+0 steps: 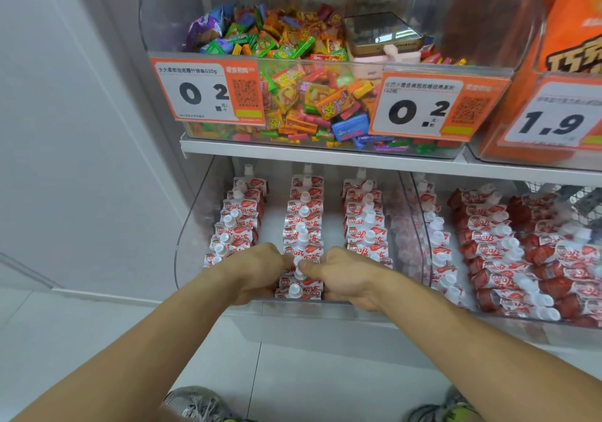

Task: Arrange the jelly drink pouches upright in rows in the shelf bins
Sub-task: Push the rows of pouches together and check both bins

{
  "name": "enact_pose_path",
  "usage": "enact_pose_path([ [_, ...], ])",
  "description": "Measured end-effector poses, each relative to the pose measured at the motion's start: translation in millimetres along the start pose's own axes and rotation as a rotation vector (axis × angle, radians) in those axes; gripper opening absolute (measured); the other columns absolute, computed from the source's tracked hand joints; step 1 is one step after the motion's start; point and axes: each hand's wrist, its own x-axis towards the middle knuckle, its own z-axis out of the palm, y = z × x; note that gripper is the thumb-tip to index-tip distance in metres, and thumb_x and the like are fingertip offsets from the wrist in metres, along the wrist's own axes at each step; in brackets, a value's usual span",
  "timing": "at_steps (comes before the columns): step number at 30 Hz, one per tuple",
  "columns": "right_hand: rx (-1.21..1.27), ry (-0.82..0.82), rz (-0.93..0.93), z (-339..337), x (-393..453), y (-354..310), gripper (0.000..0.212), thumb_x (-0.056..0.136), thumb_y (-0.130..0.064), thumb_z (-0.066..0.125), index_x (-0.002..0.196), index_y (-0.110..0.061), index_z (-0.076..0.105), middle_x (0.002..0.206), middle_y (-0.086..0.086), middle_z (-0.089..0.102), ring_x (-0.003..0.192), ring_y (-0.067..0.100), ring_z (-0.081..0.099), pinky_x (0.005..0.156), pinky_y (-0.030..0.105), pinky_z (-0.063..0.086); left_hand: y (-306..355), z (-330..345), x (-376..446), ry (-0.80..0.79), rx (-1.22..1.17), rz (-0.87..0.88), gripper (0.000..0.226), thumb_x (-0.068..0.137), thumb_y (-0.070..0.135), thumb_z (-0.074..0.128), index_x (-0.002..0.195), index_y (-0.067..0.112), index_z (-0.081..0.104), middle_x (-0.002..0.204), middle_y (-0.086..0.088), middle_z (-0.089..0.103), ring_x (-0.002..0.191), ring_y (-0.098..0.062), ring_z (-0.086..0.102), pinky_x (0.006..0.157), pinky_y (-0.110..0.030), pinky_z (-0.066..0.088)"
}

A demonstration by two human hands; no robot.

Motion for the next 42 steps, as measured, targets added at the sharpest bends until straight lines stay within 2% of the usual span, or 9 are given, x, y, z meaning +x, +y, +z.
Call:
enact_pose_path([
  [7,0.15,-0.078,0.093,4,-3,-16,0.052,0.094,-0.021,0.064,0.138,0.001,0.047,0.142,0.011,0.053,0.13,0.026,0.052,0.109,0.047,0.043,0,3,-2,0.021,-0.015,0.016,0.025,0.1,0.022,0.048,0.081,0.008,0.055,0.07,-0.006,0.057,0.063,-0.018,0.054,0.063,-0.029,0.048],
  [11,0.171,-0.07,0.052,0,-19,-24,0.021,0.094,-0.015,0.064,0.112,-0.003,0.063,0.113,0.013,0.071,0.102,0.024,0.069,0.094,0.041,0.056,-3,2,-5,0.076,0.123,0.05,0.026,0.095,0.028,0.052,0.075,0.011,0.055,0.076,-0.008,0.058,0.069,-0.021,0.052,0.072,-0.033,0.045],
  [14,-0.346,0.019,-0.166,-11,-61,-21,0.017,0.093,-0.039,0.066,0.081,-0.029,0.058,0.088,-0.006,0.067,0.079,0.008,0.062,0.07,0.016,0.049,-11,3,-24,0.204,0.468,0.198,0.035,0.095,0.043,0.05,0.113,0.014,0.057,0.109,-0.007,0.063,0.094,-0.022,0.059,0.082,-0.032,0.044],
  [16,-0.658,0.054,-0.301,-13,-83,-4,0.031,0.087,-0.049,0.069,0.112,-0.031,0.061,0.12,-0.006,0.065,0.11,0.014,0.062,0.091,0.027,0.05,-21,2,-47,0.271,0.679,0.369,0.053,0.09,0.053,0.054,0.133,0.023,0.048,0.121,0.001,0.063,0.107,-0.018,0.06,0.088,-0.029,0.048],
  [20,-0.921,0.239,-0.491,1,-85,44,0.049,0.088,-0.045,0.066,0.13,-0.026,0.05,0.123,-0.003,0.058,0.116,0.02,0.053,0.094,0.036,0.045,-54,6,-59,0.363,1.084,0.572,0.053,0.079,0.047,0.071,0.123,0.028,0.05,0.112,0.007,0.064,0.103,-0.019,0.062,0.083,-0.033,0.051],
  [24,-1.004,0.537,-0.664,21,-68,66,0.04,0.065,-0.026,0.086,0.097,-0.02,0.063,0.087,-0.002,0.063,0.08,0.022,0.062,0.067,0.033,0.051,-68,6,-43,0.508,1.259,0.648,0.039,0.055,0.014,0.088,0.078,0.019,0.056,0.068,0.004,0.063,0.059,-0.022,0.062,0.047,-0.028,0.041],
  [29,-0.885,0.682,-0.685,27,-51,71,0.041,0.052,0.004,0.082,0.081,-0.018,0.064,0.072,-0.002,0.064,0.066,0.022,0.06,0.056,0.034,0.049,-75,1,-37,0.575,1.173,0.77,0.046,0.039,-0.01,0.081,0.058,0.017,0.049,0.052,0.005,0.059,0.047,-0.021,0.058,0.045,-0.018,0.026],
  [36,-0.713,0.742,-0.788,33,-62,51,0.029,0.058,0.0,0.084,0.078,-0.015,0.07,0.065,-0.001,0.068,0.061,0.025,0.063,0.049,0.03,0.049,-74,-13,-32,0.703,0.98,0.831,0.045,0.04,-0.021,0.073,0.064,0.015,0.06,0.058,0.007,0.062,0.053,-0.021,0.058,0.045,-0.023,0.041],
  [42,-0.72,0.753,-0.76,18,-58,33,0.024,0.069,-0.003,0.079,0.088,-0.016,0.073,0.072,0.0,0.071,0.069,0.027,0.066,0.058,0.035,0.053,-56,-15,-21,0.77,0.873,0.87,0.046,0.046,-0.025,0.07,0.073,0.012,0.062,0.063,0.003,0.061,0.058,-0.022,0.055,0.056,-0.023,0.034],
])
